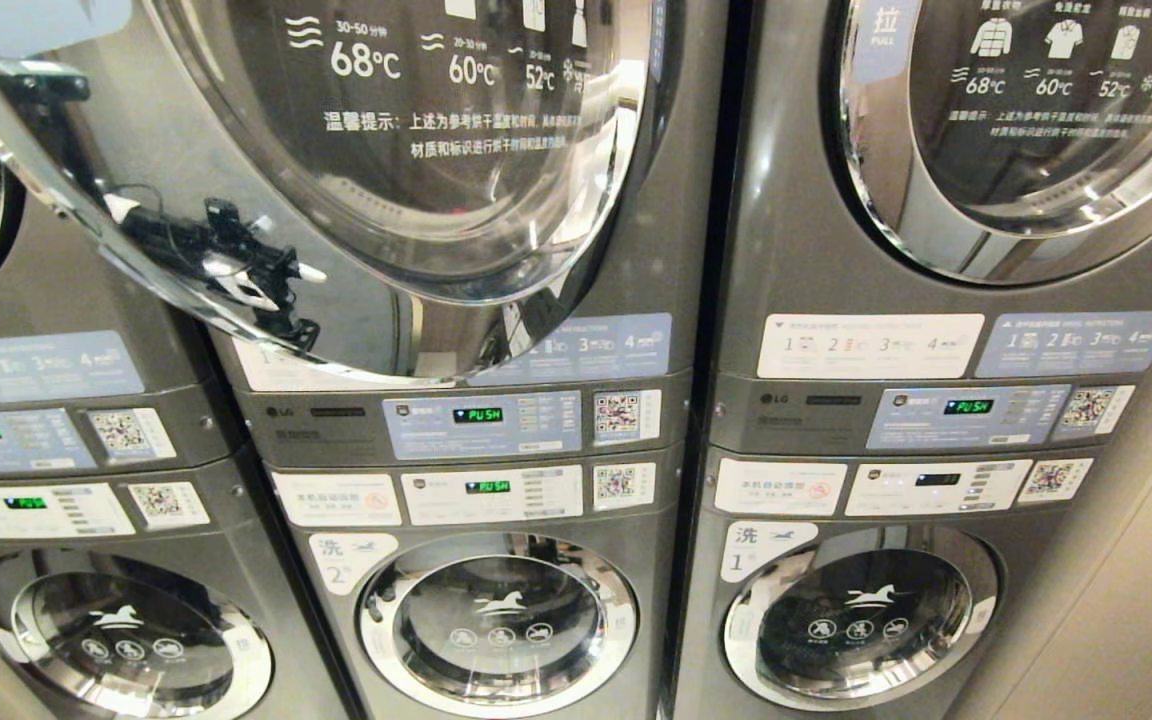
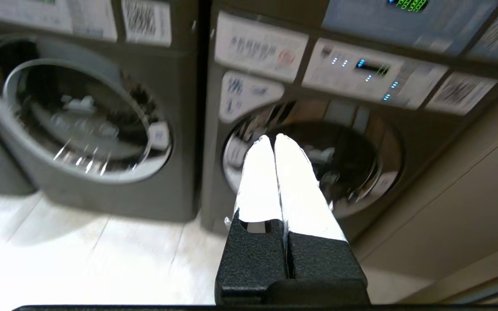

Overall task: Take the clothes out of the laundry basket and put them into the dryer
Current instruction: Close the dryer

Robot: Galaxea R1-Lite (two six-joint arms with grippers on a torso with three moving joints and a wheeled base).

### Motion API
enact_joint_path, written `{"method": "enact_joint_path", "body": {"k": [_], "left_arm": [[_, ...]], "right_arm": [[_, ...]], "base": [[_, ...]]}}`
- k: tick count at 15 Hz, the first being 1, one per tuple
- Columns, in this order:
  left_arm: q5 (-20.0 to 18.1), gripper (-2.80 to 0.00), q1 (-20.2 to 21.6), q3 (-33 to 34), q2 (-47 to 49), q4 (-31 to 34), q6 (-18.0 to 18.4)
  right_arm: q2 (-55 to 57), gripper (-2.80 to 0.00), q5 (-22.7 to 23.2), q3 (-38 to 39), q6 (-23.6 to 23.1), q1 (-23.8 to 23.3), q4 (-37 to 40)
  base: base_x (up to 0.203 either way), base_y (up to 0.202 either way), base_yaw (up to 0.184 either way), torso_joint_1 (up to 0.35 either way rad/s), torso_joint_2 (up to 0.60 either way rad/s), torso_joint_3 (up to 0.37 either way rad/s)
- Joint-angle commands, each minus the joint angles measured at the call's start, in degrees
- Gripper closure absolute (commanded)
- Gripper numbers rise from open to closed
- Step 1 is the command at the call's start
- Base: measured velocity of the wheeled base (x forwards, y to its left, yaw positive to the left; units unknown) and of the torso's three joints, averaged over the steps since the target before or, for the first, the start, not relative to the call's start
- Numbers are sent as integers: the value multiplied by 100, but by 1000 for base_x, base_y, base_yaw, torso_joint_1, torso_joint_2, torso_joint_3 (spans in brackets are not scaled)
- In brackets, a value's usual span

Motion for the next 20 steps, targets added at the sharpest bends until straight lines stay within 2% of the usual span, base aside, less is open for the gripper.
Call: {"method": "enact_joint_path", "body": {"k": [1, 3, 6, 14, 15, 16, 17, 18, 20], "left_arm": [[1, 0, 0, 2, 0, 1, 1], [1, 0, 0, 2, 0, -6, -7], [1, 0, 0, -6, 0, 1, -7], [1, 0, 0, -6, 0, 9, 29], [-50, 0, 0, -23, -8, -14, 249], [-270, 0, 0, -157, 2, -35, 485], [-728, 0, 1, -545, 76, -15, 553], [-1264, 0, 9, -1108, 309, -17, 593], [-1985, 0, 1, -2339, 1335, -62, 578]], "right_arm": [[-1186, 0, -127, 89, -53, 28, 18], [-1236, 0, -550, 289, 132, 61, -2], [-1229, 0, -590, 217, 243, 66, 287], [-1235, 0, -637, 208, 290, 65, 306], [-1235, 0, -637, 208, 274, 65, 306], [-1226, 0, -637, 208, 292, 61, 306], [-1235, 0, -637, 208, 334, 65, 298], [-1225, 0, -634, 208, 307, 59, 315], [-1229, 0, -628, 202, 315, 58, 324]], "base": [[0, 0, 0, 0, 0, 0], [0, 0, 0, 0, 0, 0], [0, 0, 0, 0, 0, 0], [0, 0, 0, 0, 0, 0], [0, 0, 0, 0, 0, 0], [0, 0, 0, 0, 0, 0], [0, 0, 0, 0, 0, 0], [0, 0, 0, 0, 0, 0], [0, 0, 0, 0, 0, 0]]}}
